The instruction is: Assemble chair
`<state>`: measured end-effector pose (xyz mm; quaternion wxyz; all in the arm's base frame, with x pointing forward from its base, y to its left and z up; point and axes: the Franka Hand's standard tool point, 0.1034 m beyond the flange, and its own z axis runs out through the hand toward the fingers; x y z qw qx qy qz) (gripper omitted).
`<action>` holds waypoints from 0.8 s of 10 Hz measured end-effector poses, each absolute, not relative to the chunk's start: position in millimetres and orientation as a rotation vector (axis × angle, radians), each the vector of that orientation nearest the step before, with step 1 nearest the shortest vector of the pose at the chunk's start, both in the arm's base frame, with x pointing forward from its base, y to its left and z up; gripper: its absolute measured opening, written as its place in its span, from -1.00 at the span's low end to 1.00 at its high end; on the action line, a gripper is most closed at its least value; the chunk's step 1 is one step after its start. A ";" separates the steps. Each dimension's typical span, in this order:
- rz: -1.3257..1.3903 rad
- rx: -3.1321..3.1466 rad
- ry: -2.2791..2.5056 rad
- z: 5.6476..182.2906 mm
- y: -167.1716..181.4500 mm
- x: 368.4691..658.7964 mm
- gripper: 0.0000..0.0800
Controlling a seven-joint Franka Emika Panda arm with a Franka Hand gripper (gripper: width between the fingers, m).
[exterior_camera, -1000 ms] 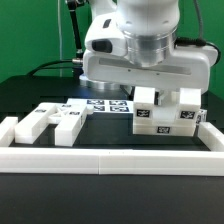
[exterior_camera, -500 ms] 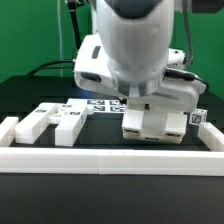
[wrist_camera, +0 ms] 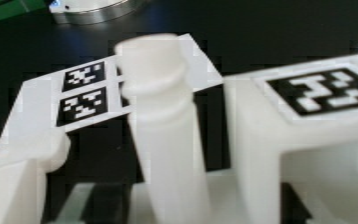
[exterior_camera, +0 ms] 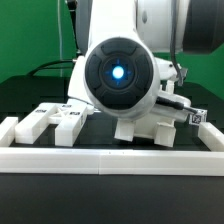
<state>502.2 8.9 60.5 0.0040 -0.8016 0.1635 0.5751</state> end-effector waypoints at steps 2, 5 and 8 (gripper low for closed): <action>1.799 -2.511 0.520 59.5 7.9 499.3 -0.17; 1.787 -2.518 0.515 57.0 6.0 501.0 0.56; 1.741 -2.531 0.517 52.3 -2.1 505.9 0.62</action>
Offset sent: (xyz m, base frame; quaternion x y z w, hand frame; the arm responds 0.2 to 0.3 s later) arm 0.0092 -0.0022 -0.0010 -0.0145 0.0265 -0.0272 0.9992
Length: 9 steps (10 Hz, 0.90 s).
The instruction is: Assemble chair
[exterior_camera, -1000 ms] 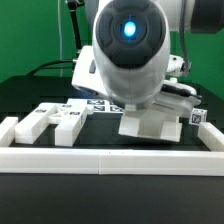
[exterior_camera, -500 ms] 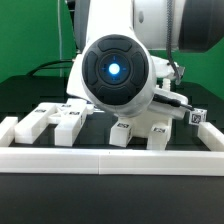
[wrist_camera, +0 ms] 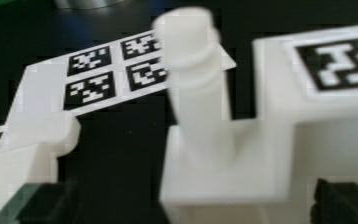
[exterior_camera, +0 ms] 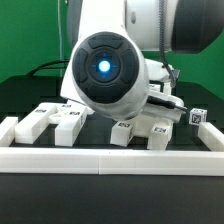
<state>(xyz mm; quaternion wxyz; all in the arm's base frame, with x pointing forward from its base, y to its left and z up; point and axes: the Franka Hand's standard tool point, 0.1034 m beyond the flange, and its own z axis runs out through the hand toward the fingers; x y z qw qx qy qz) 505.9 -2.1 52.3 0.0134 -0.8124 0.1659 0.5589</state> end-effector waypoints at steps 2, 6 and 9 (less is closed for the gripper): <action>1.719 -2.517 0.505 48.3 -14.0 509.0 0.62; 1.626 -2.513 0.400 75.3 -28.4 521.4 0.62; 1.587 -2.532 0.390 85.9 -32.1 522.6 0.62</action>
Offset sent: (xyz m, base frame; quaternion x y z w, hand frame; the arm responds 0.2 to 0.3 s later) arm 0.0390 -0.0244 0.0167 0.0160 -0.0054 -0.1059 0.9942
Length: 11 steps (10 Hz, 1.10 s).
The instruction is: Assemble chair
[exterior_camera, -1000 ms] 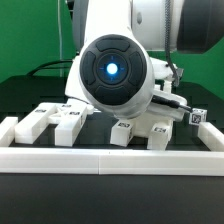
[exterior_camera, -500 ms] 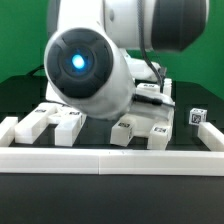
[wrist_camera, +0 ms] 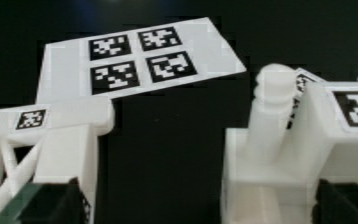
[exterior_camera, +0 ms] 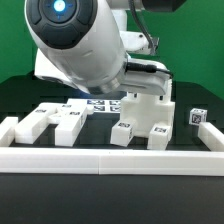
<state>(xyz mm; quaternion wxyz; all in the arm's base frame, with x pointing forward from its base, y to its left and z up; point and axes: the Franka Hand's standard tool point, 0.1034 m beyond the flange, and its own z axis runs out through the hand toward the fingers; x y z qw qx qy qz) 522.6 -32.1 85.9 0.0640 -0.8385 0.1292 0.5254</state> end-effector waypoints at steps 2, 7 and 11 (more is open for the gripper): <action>1.374 -2.664 0.395 79.6 -32.7 543.6 0.62; 0.852 -2.879 0.335 93.5 -42.1 573.7 0.62; 0.428 -2.999 0.350 93.3 -43.4 586.6 0.62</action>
Offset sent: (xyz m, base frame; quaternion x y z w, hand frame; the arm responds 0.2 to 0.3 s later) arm 0.0085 -0.0100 0.0044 -0.0389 0.2258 -0.0665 0.9711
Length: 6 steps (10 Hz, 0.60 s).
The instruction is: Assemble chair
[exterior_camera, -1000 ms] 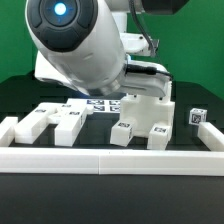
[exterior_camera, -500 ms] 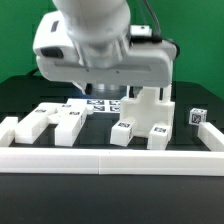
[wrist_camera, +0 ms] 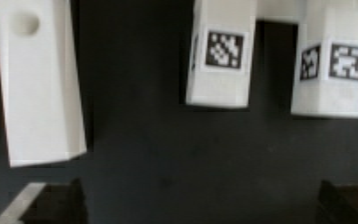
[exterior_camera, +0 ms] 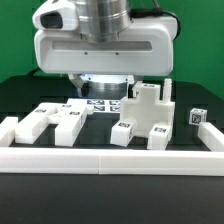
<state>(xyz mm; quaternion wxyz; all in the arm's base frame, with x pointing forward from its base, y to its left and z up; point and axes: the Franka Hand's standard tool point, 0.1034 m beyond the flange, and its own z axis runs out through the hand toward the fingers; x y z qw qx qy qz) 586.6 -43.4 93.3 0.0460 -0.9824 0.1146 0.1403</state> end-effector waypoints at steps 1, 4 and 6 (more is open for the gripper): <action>0.391 -3.008 0.303 90.5 -45.9 578.6 0.62; 0.300 -3.037 0.174 80.6 -62.9 562.1 0.62; 0.217 -3.069 0.128 67.6 -76.3 546.6 0.62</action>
Offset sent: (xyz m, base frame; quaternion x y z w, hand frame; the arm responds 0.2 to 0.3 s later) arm -0.0387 -0.0266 -0.0099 -0.0160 0.0676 -0.0787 0.9945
